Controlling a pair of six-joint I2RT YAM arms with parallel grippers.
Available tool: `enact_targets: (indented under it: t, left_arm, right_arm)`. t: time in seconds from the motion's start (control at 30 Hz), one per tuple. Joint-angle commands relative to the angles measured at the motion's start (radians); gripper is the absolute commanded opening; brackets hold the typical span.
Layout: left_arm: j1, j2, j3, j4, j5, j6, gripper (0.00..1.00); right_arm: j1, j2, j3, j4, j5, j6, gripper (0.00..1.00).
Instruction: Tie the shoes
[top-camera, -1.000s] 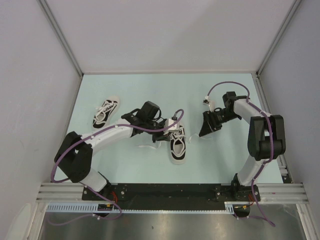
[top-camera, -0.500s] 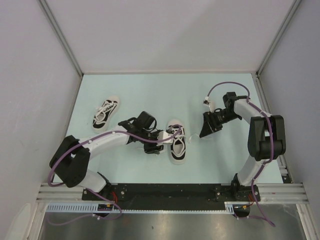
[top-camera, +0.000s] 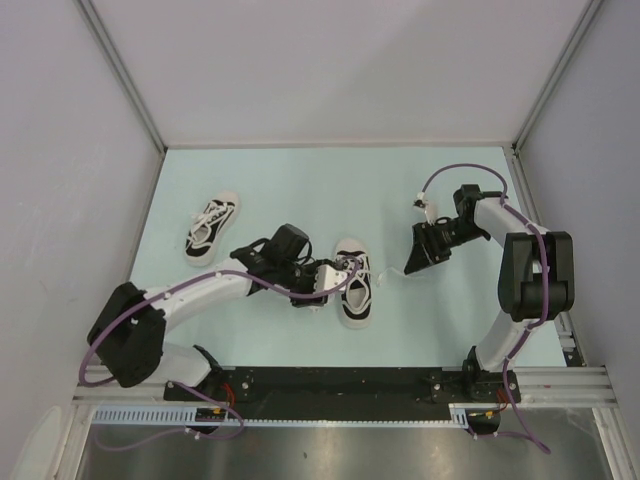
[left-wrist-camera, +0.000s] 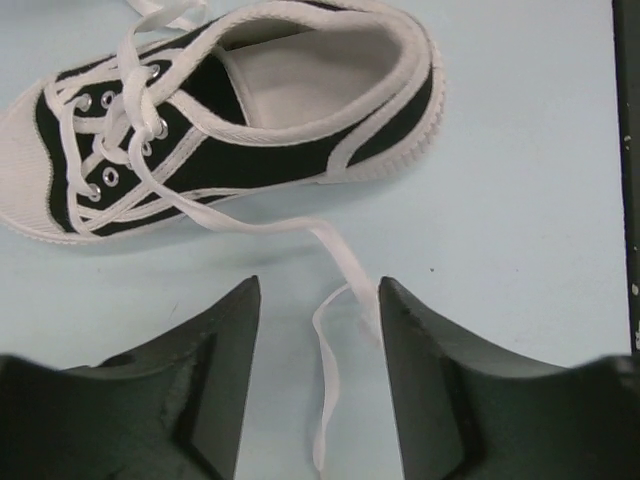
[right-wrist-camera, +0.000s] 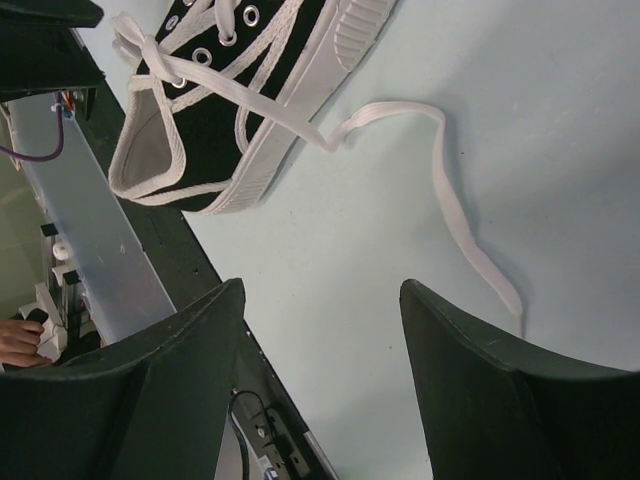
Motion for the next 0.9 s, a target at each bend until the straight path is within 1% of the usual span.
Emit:
enact_targets:
  t: [0.0,0.07,0.13,0.2,0.3,0.47,0.57,0.67,0.77,0.87]
  left_arm:
    - [-0.029,-0.105,-0.019,-0.005,-0.011,0.106,0.61]
    - [-0.058,-0.097,-0.010,-0.022,-0.038,0.085,0.61]
    - [-0.084,-0.083,-0.013,-0.009,-0.096,0.062,0.64]
    - [-0.099,-0.062,-0.011,0.011,-0.152,0.004,0.63]
    - [-0.113,-0.031,-0.005,0.015,-0.167,-0.036,0.60]
    - [-0.119,-0.007,-0.002,0.070,-0.166,-0.076,0.58]
    - [-0.131,0.047,0.018,0.087,-0.187,-0.095,0.57]
    - [-0.142,0.096,0.039,0.085,-0.202,-0.099,0.54]
    - [-0.142,0.116,0.048,0.085,-0.199,-0.102,0.49]
    - [-0.142,0.087,0.044,0.097,-0.175,-0.104,0.32]
  right_arm:
    - [-0.002,-0.013,0.018,-0.025,-0.022,-0.025,0.69]
    - [0.000,-0.010,0.019,-0.027,-0.026,-0.025,0.69]
    - [0.000,-0.008,0.019,-0.028,-0.025,-0.025,0.69]
    - [-0.003,-0.010,0.019,-0.027,-0.023,-0.025,0.69]
    - [-0.003,-0.012,0.019,-0.030,-0.022,-0.028,0.69]
    - [0.011,-0.005,0.019,-0.028,-0.013,-0.036,0.71]
    - [0.015,0.001,0.018,-0.018,-0.022,-0.027,0.71]
    - [0.017,0.010,0.018,-0.013,-0.026,-0.019,0.71]
    - [0.015,0.010,0.019,-0.013,-0.019,-0.021,0.71]
    - [0.011,0.010,0.019,-0.015,-0.017,-0.027,0.71]
